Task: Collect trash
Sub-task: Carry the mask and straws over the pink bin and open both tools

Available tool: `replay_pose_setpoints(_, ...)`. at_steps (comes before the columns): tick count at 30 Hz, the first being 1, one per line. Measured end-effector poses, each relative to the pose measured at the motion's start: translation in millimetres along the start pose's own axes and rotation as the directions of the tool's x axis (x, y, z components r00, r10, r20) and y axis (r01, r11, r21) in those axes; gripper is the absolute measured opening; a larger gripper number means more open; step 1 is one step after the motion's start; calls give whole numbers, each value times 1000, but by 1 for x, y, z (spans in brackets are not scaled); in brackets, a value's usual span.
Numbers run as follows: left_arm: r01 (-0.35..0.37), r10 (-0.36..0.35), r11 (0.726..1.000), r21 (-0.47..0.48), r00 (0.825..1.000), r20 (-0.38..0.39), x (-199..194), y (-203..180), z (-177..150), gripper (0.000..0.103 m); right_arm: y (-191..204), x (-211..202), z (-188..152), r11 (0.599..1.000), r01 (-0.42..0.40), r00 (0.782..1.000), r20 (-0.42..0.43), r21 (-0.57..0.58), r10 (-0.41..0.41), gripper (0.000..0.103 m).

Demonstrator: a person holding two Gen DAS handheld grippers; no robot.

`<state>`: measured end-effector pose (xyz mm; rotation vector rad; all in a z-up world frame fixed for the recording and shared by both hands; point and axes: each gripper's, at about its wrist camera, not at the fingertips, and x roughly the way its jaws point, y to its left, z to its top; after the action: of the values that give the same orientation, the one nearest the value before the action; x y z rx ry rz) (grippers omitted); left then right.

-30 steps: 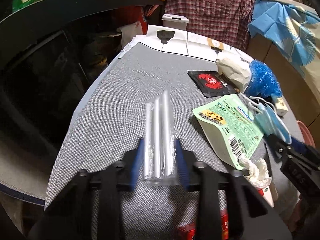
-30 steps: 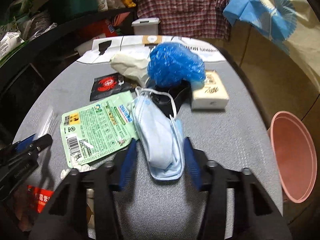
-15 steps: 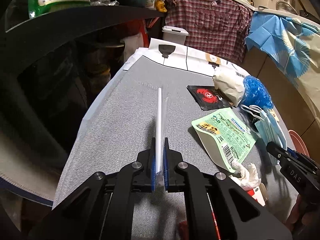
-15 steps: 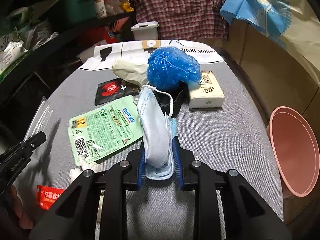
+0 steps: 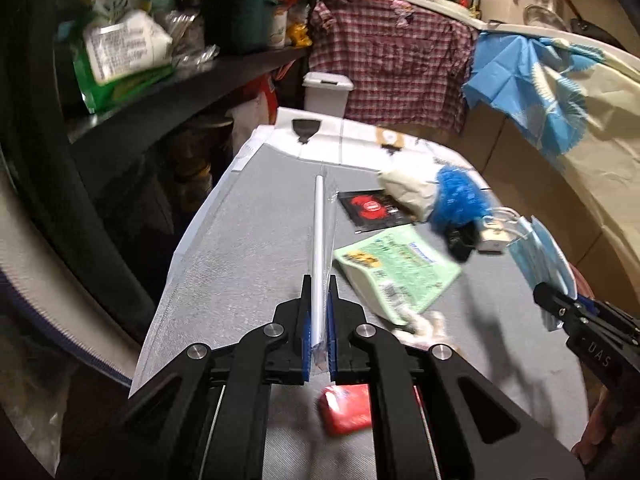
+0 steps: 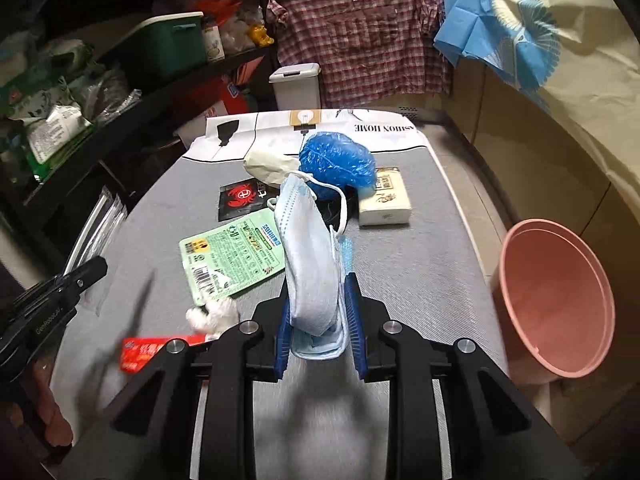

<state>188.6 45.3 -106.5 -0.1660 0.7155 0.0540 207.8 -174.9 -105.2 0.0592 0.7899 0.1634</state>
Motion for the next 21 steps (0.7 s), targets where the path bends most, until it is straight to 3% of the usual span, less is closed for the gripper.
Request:
replay_pose_setpoints(3,24,-25,1000,14,999,21,-17,-11,1,6,-8,-24,-3,999,-20,1000,8,28,20,25)
replay_pose_setpoints(21,179,-191,975,128,978,83,-88,-112,6,6,-50,-136,-8,998,59,993,105,20,-61,25)
